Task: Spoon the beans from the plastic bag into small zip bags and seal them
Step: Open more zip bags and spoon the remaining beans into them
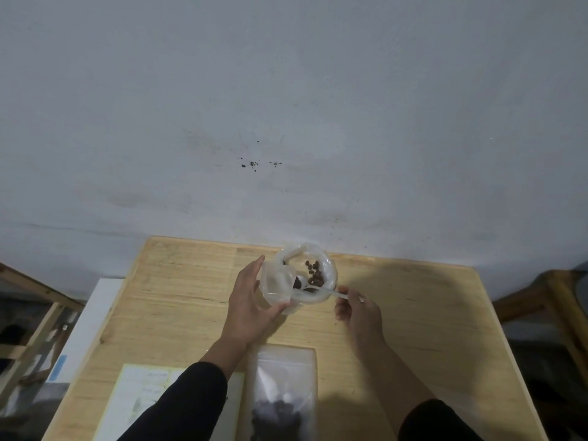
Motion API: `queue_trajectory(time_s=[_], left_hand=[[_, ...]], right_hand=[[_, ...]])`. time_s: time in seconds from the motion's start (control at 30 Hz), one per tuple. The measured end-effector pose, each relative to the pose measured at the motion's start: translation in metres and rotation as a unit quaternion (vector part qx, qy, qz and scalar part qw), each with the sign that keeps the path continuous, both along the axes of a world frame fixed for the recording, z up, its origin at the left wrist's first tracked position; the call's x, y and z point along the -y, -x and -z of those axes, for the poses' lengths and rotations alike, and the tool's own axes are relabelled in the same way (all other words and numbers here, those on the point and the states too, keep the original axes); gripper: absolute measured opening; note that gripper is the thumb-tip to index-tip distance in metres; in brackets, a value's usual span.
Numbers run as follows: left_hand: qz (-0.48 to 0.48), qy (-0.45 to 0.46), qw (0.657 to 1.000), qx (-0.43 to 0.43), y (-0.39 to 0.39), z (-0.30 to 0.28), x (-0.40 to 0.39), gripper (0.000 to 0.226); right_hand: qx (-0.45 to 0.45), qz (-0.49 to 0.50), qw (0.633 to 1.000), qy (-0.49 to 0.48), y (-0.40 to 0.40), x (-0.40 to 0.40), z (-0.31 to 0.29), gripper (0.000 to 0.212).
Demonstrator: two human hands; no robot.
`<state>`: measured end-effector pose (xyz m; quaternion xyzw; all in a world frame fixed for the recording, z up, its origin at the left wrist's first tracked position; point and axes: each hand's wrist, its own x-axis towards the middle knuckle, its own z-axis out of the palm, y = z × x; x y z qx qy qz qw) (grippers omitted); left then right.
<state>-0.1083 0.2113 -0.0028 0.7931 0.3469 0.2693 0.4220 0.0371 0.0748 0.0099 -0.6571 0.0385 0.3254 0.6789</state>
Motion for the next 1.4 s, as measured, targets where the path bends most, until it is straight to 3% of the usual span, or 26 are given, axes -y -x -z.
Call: queue_trajectory(time_s=[0.2, 0.57, 0.87, 1.2, 1.4], left_hand=[[0.006, -0.019, 1.000, 0.015, 0.006, -0.012, -0.002, 0.098], [0.035, -0.008, 0.999, -0.005, 0.011, -0.022, 0.009, 0.104], [0.058, -0.009, 0.998, -0.009, 0.010, -0.024, 0.019, 0.105], [0.058, -0.015, 0.998, -0.003, 0.008, -0.021, 0.018, 0.101], [0.049, 0.008, 0.999, -0.003, 0.012, -0.018, 0.014, 0.104]], right_hand=[[0.069, 0.022, 0.997, 0.008, -0.010, 0.004, -0.022, 0.026], [0.093, -0.011, 0.991, -0.100, -0.014, 0.032, -0.066, 0.032], [0.188, -0.067, 0.978, -0.061, 0.002, 0.052, -0.078, 0.026], [0.160, -0.099, 0.977, -0.100, 0.002, 0.052, -0.078, 0.027], [0.131, -0.054, 0.985, -0.098, -0.002, 0.043, -0.066, 0.028]])
